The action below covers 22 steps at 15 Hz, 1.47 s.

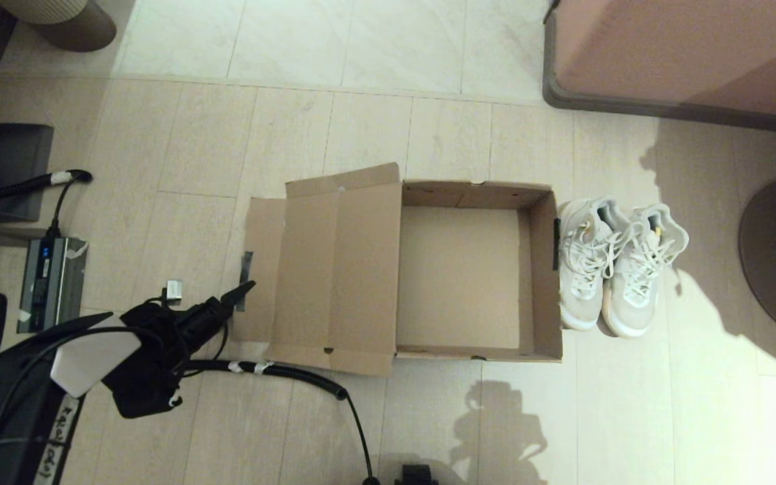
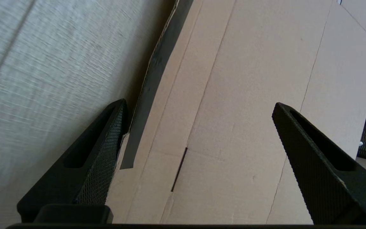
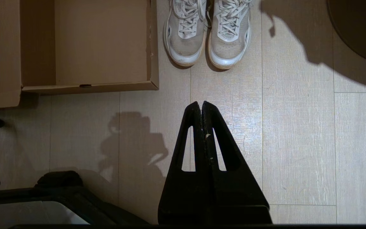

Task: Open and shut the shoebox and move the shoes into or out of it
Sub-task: Close the shoe box

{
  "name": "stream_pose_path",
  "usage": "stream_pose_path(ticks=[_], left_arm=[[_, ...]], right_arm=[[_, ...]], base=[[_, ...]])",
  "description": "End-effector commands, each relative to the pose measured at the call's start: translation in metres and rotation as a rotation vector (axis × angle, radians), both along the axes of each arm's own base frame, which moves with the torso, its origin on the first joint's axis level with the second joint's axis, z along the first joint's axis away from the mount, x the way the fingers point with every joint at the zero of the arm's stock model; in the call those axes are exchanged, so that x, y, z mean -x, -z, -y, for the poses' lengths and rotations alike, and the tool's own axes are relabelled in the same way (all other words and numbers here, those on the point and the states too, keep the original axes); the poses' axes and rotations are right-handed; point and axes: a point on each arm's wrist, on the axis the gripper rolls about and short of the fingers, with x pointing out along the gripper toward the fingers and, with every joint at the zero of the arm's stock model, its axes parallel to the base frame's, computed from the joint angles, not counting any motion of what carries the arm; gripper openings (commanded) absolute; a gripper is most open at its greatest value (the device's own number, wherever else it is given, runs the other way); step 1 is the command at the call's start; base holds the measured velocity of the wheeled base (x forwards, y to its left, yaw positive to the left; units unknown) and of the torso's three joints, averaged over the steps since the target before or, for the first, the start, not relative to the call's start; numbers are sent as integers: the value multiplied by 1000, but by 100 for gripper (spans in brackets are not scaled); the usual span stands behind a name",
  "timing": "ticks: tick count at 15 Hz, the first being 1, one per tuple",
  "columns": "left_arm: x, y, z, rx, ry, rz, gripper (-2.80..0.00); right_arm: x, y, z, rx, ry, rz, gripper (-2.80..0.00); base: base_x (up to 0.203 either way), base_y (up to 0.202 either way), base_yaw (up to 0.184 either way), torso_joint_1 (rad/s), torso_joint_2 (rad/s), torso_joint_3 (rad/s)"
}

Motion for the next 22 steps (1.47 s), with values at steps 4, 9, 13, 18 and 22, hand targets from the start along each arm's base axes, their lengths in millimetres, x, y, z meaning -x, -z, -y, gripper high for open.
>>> stream_pose_path(ticks=[4, 9, 13, 18, 22], left_arm=[[1, 5, 2, 6, 10, -12, -280], [1, 8, 3, 6, 11, -15, -280], [0, 14, 1, 6, 7, -20, -280], [2, 15, -3, -34, -9, -3, -280], [28, 1, -14, -139, -47, -18, -280]], right_arm=[[0, 1, 0, 0, 0, -6, -280], [0, 1, 0, 0, 0, -4, -280], [0, 1, 0, 0, 0, -6, -280], [0, 1, 0, 0, 0, -4, -280], [0, 1, 0, 0, -1, -4, -280]], base=[[0, 0, 0, 0, 0, 0], [0, 0, 0, 0, 0, 0], [0, 0, 0, 0, 0, 0], [0, 0, 0, 0, 0, 0], [0, 0, 0, 0, 0, 0]])
